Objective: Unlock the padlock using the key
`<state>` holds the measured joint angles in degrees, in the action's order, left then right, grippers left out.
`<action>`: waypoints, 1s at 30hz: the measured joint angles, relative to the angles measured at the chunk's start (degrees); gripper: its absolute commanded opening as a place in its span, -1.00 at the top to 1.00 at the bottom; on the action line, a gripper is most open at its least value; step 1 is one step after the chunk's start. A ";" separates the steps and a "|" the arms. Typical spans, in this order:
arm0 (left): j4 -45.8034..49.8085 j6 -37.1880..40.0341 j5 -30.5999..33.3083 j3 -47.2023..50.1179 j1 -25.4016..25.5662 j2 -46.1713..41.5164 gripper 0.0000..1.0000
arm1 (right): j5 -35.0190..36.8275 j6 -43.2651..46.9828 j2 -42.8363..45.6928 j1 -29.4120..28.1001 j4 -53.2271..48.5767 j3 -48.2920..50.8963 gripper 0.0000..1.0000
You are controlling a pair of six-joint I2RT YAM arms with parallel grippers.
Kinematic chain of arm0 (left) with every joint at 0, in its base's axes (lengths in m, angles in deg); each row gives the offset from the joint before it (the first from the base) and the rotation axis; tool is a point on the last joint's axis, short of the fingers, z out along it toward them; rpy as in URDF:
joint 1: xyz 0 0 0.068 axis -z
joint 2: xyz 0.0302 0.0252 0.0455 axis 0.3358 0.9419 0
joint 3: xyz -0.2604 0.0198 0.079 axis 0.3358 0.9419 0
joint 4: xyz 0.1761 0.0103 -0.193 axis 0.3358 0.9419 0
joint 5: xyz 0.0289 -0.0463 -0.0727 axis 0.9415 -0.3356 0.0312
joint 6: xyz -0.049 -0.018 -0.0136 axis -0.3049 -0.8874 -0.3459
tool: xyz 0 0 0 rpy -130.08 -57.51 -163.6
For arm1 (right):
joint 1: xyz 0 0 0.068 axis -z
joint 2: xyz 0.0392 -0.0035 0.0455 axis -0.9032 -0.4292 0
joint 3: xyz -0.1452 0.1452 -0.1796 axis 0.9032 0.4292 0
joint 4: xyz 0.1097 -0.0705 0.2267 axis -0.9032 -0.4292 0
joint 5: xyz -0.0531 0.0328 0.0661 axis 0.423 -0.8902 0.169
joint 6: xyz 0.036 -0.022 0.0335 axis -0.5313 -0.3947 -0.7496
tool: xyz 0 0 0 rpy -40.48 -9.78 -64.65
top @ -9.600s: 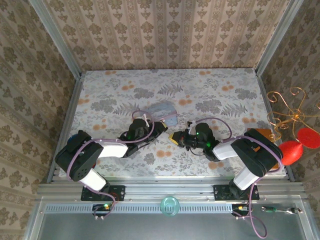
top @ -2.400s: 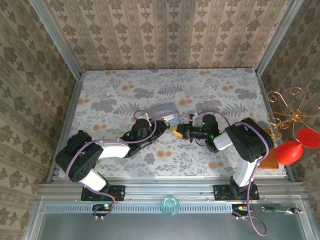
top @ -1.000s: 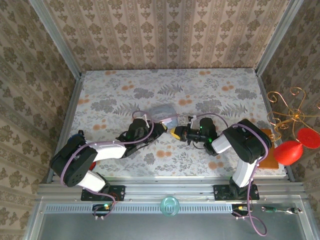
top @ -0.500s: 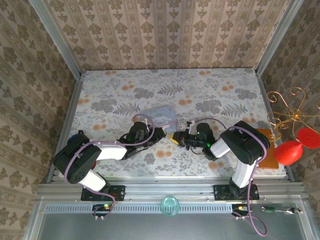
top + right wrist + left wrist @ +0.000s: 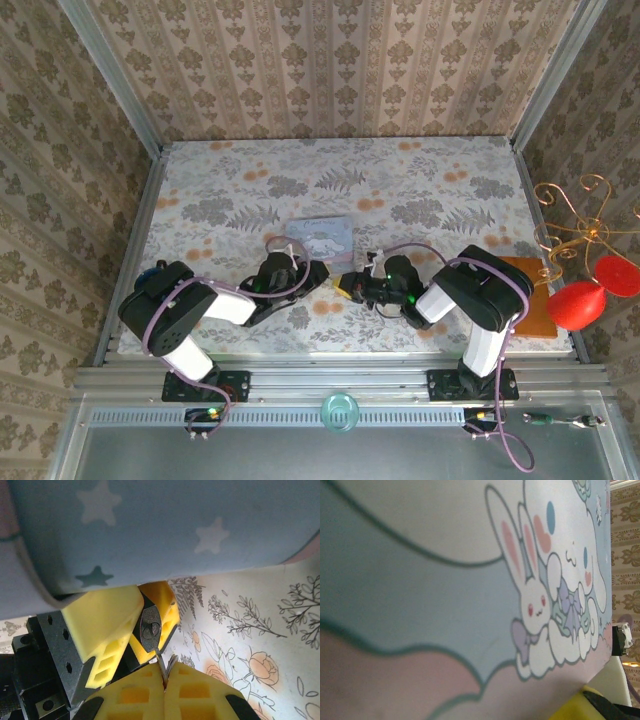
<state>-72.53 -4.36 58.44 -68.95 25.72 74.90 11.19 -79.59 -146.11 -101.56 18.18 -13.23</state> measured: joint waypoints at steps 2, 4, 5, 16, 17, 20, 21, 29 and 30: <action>-0.48 0.00 0.00 0.28 0.00 0.00 0.44 | 0.48 -0.02 0.00 -0.66 0.26 0.13 1.00; -0.79 -0.04 -0.04 0.37 0.00 0.00 0.47 | 0.72 -0.09 0.00 -1.05 0.37 0.26 1.00; -0.94 -0.17 -0.09 0.42 0.02 0.00 0.48 | 0.87 -0.13 0.00 -1.16 0.55 0.42 1.00; -1.44 -0.59 -0.70 0.48 0.37 -0.24 0.77 | 1.14 -0.17 0.00 -1.33 1.86 1.60 1.00; -1.33 -0.59 -0.72 0.48 0.37 -0.44 0.78 | 0.85 -0.20 0.00 -1.18 1.99 1.60 1.00; -1.27 -0.59 -0.74 0.48 0.37 -1.25 0.81 | -0.22 -0.22 0.00 -0.46 2.80 1.60 1.00; -1.25 -0.59 -0.76 0.46 0.37 -1.55 0.82 | -0.81 -0.22 0.00 -0.04 2.93 1.57 1.00; -1.86 -0.42 -1.64 0.39 0.39 -3.26 0.86 | -6.36 -1.95 0.00 3.28 5.05 1.55 1.00; -2.21 -0.42 -1.81 0.35 0.39 -3.23 0.87 | -6.93 -2.16 0.02 3.58 5.29 1.55 1.00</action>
<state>-74.74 -4.77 56.63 -68.60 26.12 71.66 4.26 -81.75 -146.08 -97.97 23.47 -11.68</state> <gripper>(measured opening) 0.167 0.066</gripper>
